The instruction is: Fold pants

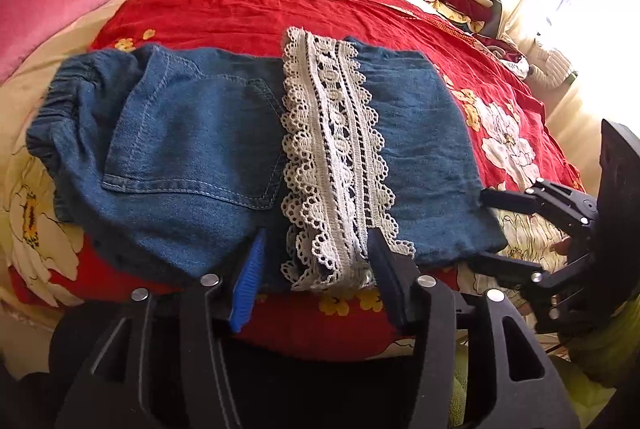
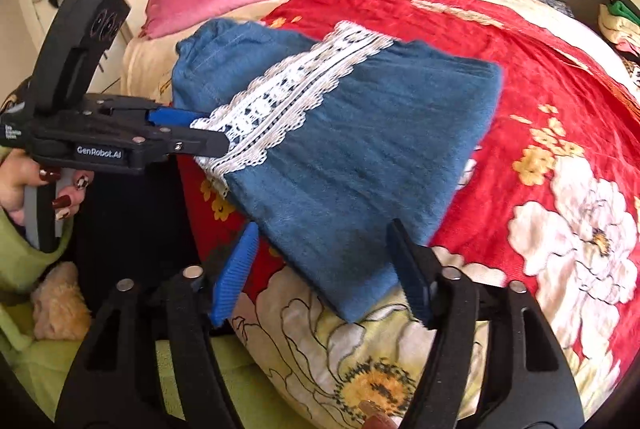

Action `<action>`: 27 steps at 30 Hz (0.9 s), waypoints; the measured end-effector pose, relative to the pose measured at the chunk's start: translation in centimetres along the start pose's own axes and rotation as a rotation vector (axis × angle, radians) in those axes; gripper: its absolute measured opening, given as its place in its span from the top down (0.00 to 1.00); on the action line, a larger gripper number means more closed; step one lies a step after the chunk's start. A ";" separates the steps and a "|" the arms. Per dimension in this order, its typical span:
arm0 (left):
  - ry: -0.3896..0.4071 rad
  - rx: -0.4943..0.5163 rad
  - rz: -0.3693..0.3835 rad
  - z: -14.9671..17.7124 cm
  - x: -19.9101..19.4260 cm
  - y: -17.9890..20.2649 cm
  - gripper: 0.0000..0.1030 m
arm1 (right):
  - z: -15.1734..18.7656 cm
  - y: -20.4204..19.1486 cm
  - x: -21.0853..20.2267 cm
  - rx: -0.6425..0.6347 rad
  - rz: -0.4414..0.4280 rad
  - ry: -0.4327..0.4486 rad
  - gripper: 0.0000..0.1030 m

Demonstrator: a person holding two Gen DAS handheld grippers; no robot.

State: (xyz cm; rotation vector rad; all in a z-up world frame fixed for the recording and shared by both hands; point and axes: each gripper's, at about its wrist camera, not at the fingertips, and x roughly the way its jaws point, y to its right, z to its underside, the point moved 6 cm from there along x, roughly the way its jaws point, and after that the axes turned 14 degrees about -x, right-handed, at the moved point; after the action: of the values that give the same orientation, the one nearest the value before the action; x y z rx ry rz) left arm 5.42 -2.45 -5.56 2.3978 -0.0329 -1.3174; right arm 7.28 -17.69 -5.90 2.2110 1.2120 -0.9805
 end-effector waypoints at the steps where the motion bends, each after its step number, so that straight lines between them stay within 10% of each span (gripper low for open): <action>1: 0.006 0.001 -0.005 -0.1 -0.2 0.0 0.47 | 0.0 0.2 -0.3 0.006 0.006 0.006 0.36; 16: 0.127 -0.005 -0.071 -2.1 -4.4 -1.2 0.13 | -2.4 1.5 -3.4 0.046 0.064 0.105 0.16; 27: 0.196 -0.019 -0.136 -2.9 -6.3 -3.0 0.07 | -7.0 1.2 -4.5 -0.002 0.071 0.170 0.12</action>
State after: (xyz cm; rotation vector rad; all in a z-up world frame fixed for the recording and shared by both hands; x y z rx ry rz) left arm 3.79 2.63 -0.23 2.5395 0.1999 -1.1271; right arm 9.29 -16.18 2.16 2.3579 1.1956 -0.7764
